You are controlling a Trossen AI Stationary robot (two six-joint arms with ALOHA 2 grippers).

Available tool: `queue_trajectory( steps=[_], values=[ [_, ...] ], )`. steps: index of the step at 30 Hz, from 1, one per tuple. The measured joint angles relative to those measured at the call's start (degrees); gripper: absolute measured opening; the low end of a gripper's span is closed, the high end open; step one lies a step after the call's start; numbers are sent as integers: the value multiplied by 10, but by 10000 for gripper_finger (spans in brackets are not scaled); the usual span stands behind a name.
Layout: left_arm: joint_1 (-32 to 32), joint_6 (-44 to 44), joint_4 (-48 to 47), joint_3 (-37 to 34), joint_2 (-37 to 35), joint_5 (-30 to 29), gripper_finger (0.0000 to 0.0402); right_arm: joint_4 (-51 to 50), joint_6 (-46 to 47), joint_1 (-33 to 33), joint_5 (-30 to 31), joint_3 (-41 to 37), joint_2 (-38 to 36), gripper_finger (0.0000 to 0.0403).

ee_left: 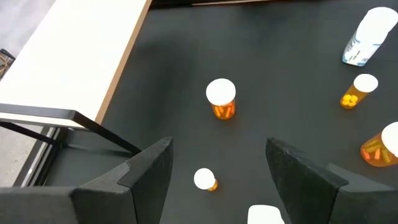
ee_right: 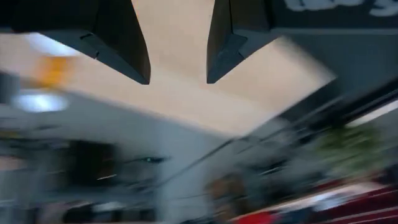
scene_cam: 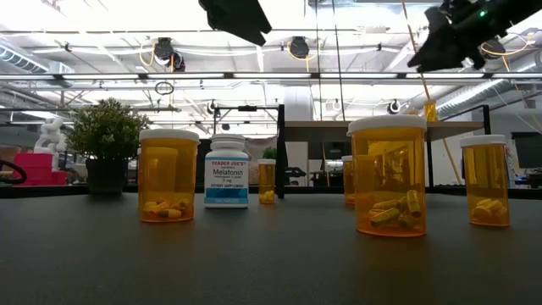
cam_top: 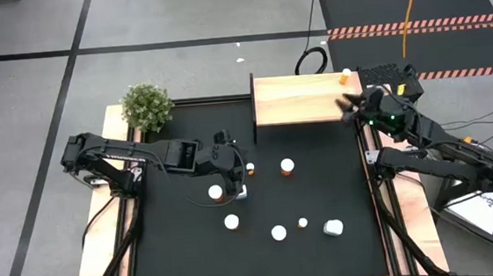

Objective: Pick and place medicine bottles onto shelf by color
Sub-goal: Put the large orange pill bottle on the shelf

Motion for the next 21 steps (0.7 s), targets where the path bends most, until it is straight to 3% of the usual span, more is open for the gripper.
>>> queue_trajectory(
  steps=[4, 7, 12, 21],
  values=[
    [-3, 0, -3, 0, 0, 0, 255, -6, 30, 44, -76, -4, 1, 153],
    [-7, 2, -10, 0, 0, 0, 255, -7, 73, 84, -101, -21, 1, 153],
    [-8, -1, -11, 0, 0, 0, 255, 40, 99, 152, -101, -63, 1, 153],
    [-8, -23, 4, 0, 9, 0, 255, 68, 37, 220, -117, -75, 15, 153]
  ],
)
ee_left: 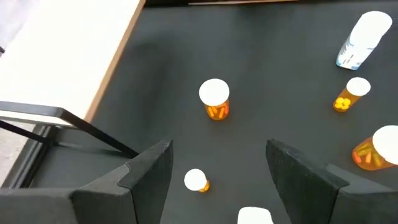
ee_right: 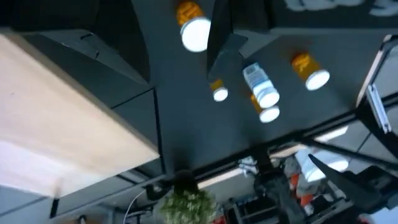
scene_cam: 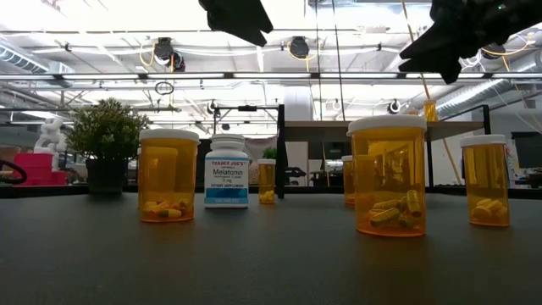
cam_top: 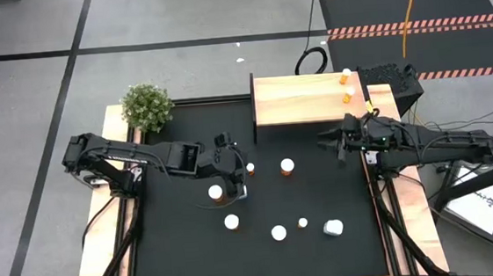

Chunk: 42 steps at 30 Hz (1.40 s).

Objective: Pick and place medicine bottles onto shelf by color
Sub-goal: Put the large orange pill bottle on the shelf

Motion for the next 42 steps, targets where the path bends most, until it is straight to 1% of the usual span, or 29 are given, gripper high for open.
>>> queue_trajectory(
  steps=[3, 7, 9, 11, 13, 16, 18, 20, 24, 27, 31, 35, 42],
  values=[
    [-3, 2, 9, -1, 6, 5, 255, 4, 2, 19, 0, 0, 19, 153],
    [-3, 31, 36, -1, 22, 10, 255, 18, 3, 47, 3, 0, 59, 153],
    [-3, 44, 64, -1, 31, 19, 255, 33, -2, 57, 4, 0, 82, 153],
    [-3, 62, 62, -1, 33, 27, 255, 57, -19, 66, 5, 0, 112, 153],
    [-2, 80, 91, 1, 44, 35, 255, 72, -41, 71, 5, 0, 141, 153],
    [-1, 101, 79, -2, 48, 37, 255, 107, -54, 78, 5, 0, 196, 153],
    [-1, 108, 88, 1, 50, 37, 255, 124, -58, 82, 5, -1, 232, 153],
    [1, 124, 55, 1, 47, 37, 255, 146, -59, 84, 5, 0, 266, 153],
    [1, 133, -6, -1, 21, 36, 255, 147, -56, 84, 3, 7, 320, 153],
    [1, 124, -26, 1, -2, 33, 255, 147, -59, 84, 4, 15, 350, 153],
    [1, 125, -43, 0, -14, 31, 255, 150, -61, 84, 4, 26, 386, 156],
    [5, 143, -39, -2, -19, 30, 255, 152, -60, 91, 7, 37, 419, 185],
    [25, 144, -35, -11, -18, 30, 255, 153, -57, 106, 65, 50, 444, 267]
  ],
)
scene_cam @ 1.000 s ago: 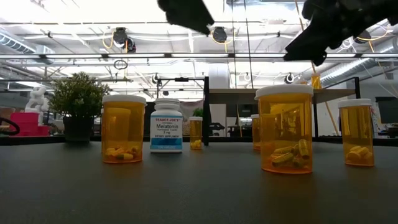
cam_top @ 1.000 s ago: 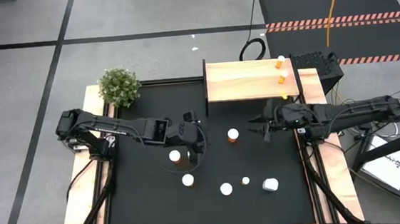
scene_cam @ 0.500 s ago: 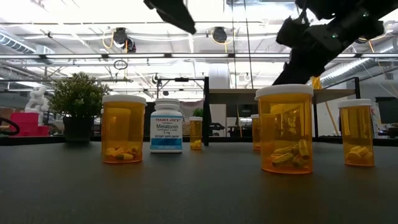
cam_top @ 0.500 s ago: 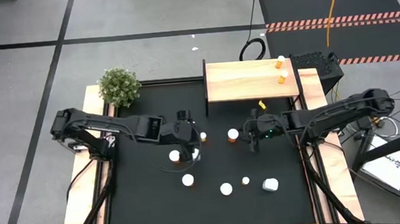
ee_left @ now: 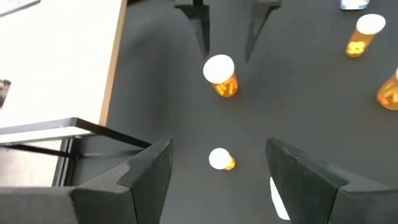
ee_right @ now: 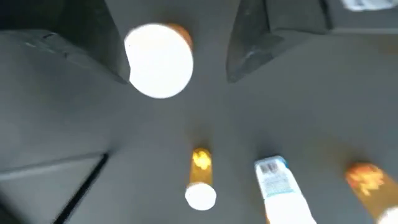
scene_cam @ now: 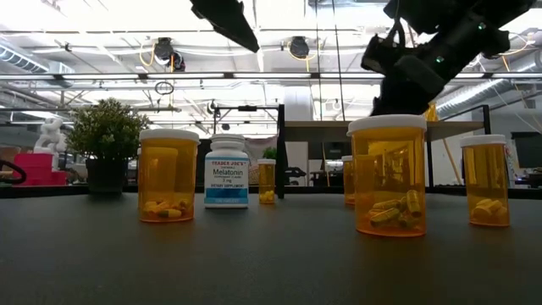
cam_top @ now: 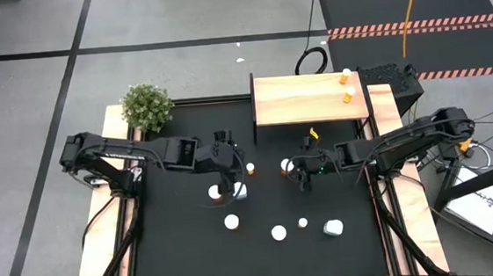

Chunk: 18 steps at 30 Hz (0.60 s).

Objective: Pick and place medicine bottles onto shelf by color
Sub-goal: Put the large orange pill bottle on the shelf

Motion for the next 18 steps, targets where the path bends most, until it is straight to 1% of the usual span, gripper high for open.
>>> queue_trajectory(
  steps=[3, 7, 10, 18],
  values=[
    [6, -10, 2, 0, 0, 0, 255, 5, -1, 0, 18, 0, 7, 291],
    [7, -10, 9, 0, 0, 0, 255, 14, -4, 0, 24, 0, 20, 306],
    [6, -11, 17, 0, 0, 0, 255, 26, -4, -1, 11, 0, 34, 308],
    [6, -12, 22, 0, 0, 5, 255, 33, -5, -15, 11, -1, 56, 305]
  ],
)
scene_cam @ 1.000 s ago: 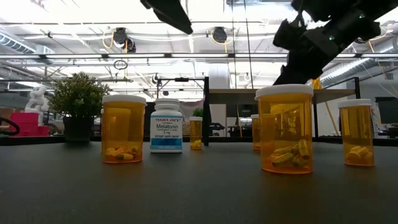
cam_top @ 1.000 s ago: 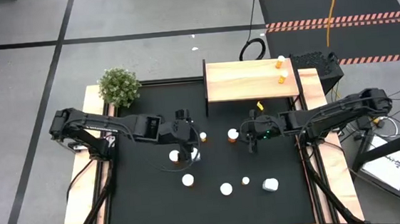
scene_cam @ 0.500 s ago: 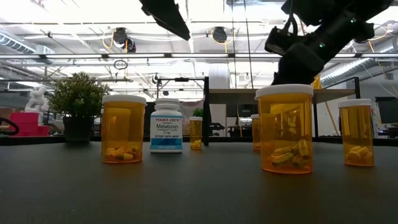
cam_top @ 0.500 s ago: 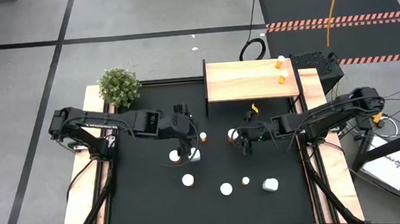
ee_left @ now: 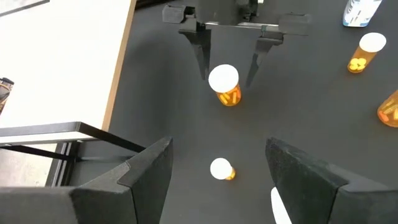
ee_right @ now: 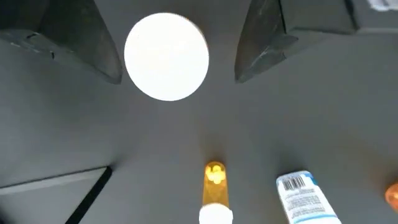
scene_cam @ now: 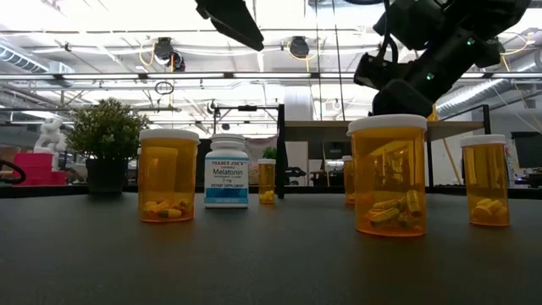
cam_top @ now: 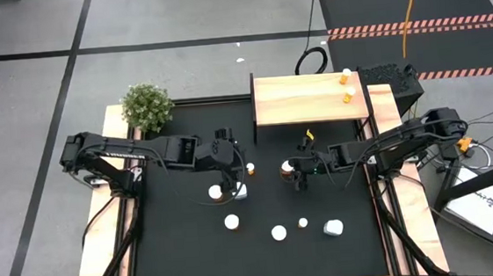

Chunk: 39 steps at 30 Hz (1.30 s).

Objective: Pick and place medicine bottles onto shelf by color
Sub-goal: Put the large orange pill bottle on the shelf

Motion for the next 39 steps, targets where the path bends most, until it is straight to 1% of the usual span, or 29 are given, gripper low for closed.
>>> queue_trajectory(
  steps=[7, 14, 22, 31, 33, 35, 39],
  values=[
    [0, 0, 1, 0, 0, 0, 255, 3, 0, -8, -1, 0, 0, 274],
    [0, 0, 4, 0, 0, 0, 255, 2, 4, -8, -1, 0, 0, 257],
    [0, -2, 14, 0, 0, 0, 255, 0, 15, -9, 0, 0, 1, 256],
    [-2, -2, 15, 0, 0, 1, 255, 19, 14, -9, 16, 0, 34, 265],
    [-2, -2, 15, 0, 0, 1, 255, 24, 13, -11, 9, 0, 34, 266],
    [-2, -2, 15, 0, 0, 1, 255, 20, 15, -17, -15, 0, 34, 263],
    [-2, -2, 15, 0, 0, 1, 255, 20, 15, -26, -32, 0, 35, 242]
  ],
)
